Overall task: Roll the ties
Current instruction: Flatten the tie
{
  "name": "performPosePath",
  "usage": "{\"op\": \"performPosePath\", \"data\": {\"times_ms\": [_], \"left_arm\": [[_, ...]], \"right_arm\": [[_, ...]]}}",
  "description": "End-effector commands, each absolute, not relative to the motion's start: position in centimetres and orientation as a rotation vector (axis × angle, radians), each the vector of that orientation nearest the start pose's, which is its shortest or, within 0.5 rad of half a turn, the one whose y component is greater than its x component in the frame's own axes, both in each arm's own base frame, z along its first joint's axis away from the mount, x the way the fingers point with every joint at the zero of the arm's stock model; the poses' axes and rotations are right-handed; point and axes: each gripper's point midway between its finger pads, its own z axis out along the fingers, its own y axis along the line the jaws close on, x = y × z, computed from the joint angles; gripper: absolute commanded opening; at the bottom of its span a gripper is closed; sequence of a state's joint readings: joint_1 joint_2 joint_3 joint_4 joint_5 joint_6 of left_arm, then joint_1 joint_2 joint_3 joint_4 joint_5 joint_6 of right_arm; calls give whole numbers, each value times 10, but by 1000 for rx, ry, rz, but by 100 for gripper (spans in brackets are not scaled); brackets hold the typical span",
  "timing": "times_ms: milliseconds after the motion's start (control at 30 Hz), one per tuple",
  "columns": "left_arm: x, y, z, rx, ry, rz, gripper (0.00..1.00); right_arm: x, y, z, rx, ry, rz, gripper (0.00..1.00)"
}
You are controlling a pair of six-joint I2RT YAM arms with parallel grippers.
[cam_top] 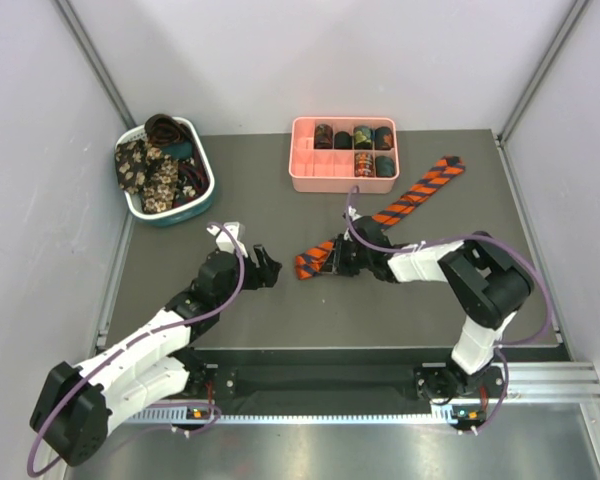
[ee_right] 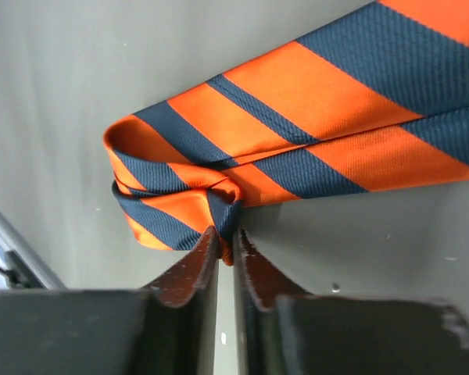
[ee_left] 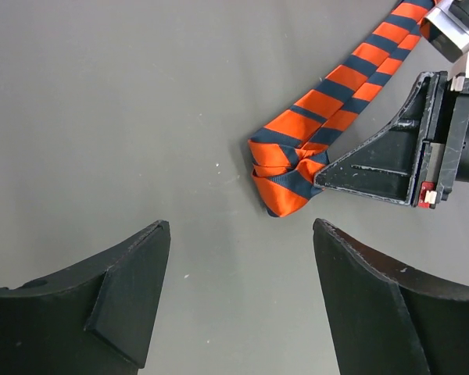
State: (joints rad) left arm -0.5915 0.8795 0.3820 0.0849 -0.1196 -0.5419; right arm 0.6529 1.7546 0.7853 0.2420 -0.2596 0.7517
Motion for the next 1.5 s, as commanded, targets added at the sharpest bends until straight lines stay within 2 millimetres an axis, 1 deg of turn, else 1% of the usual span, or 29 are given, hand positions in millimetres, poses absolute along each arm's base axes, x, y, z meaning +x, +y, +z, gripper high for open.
{"op": "performPosePath", "data": {"times_ms": [0, 67, 100, 167, 200, 233, 267, 300, 333, 367, 400, 433, 467, 533, 600, 733, 833, 900, 933, 1033, 1067, 1100, 1133, 1200, 1233, 1267, 1333, 1367, 1467], "left_arm": [[265, -176, 136, -9, 1966, -618, 78], [265, -175, 135, -9, 1968, -610, 78], [266, -173, 135, -14, 1968, -602, 78], [266, -171, 135, -21, 1965, -590, 78], [265, -170, 134, -30, 1968, -588, 78], [266, -166, 134, -46, 1965, -572, 78], [267, -164, 134, -57, 1965, -561, 78], [267, -161, 131, -75, 1975, -544, 78], [269, -154, 130, -107, 1973, -510, 78], [269, -151, 127, -133, 1979, -492, 78], [270, -148, 126, -158, 1981, -485, 78], [269, -147, 124, -169, 1985, -478, 78], [269, -143, 122, -187, 1986, -462, 79], [268, -140, 117, -233, 1996, -458, 80], [267, -137, 114, -259, 2002, -448, 81], [266, -126, 109, -334, 2003, -423, 83], [268, -118, 105, -368, 2009, -424, 83], [268, -126, 101, -323, 2033, -471, 82], [270, -125, 100, -318, 2039, -475, 81], [279, -132, 95, -265, 2088, -465, 81], [281, -133, 94, -251, 2103, -461, 80], [285, -138, 92, -236, 2128, -465, 79], [286, -145, 90, -209, 2147, -500, 77], [290, -152, 85, -191, 2179, -513, 73], [290, -156, 83, -176, 2193, -537, 72], [291, -158, 77, -170, 2215, -532, 71], [294, -160, 77, -161, 2223, -534, 70], [295, -161, 74, -153, 2233, -530, 70], [301, -161, 77, -155, 2226, -513, 70]], "right_arm": [[287, 331, 47, -110, 2428, 965, 7], [290, 335, 56, -176, 2403, 897, 5], [284, 346, 64, -233, 2419, 864, 4], [285, 354, 70, -307, 2402, 786, 2], [279, 366, 79, -358, 2396, 775, 2], [277, 372, 81, -386, 2392, 756, 3], [281, 379, 92, -410, 2358, 737, 7], [273, 387, 94, -454, 2357, 736, 10], [271, 392, 95, -476, 2350, 740, 12], [271, 400, 101, -507, 2331, 756, 19], [268, 405, 102, -524, 2330, 769, 23], [266, 408, 99, -538, 2339, 775, 27], [266, 411, 101, -547, 2339, 791, 36], [266, 413, 98, -551, 2347, 796, 47], [266, 412, 93, -547, 2360, 784, 51], [267, 411, 92, -548, 2351, 772, 52], [276, 405, 87, -538, 2353, 707, 53], [280, 402, 88, -517, 2361, 676, 54], [283, 400, 88, -499, 2359, 664, 54], [285, 393, 89, -453, 2362, 631, 54], [285, 383, 81, -424, 2373, 585, 54], [287, 382, 88, -397, 2345, 602, 54], [281, 374, 77, -368, 2367, 585, 53], [281, 370, 79, -329, 2350, 604, 49], [280, 368, 77, -297, 2351, 601, 45], [276, 362, 69, -295, 2364, 593, 37], [272, 360, 62, -285, 2373, 594, 30], [271, 360, 58, -289, 2380, 590, 22], [267, 362, 44, -297, 2398, 585, 14]]}}
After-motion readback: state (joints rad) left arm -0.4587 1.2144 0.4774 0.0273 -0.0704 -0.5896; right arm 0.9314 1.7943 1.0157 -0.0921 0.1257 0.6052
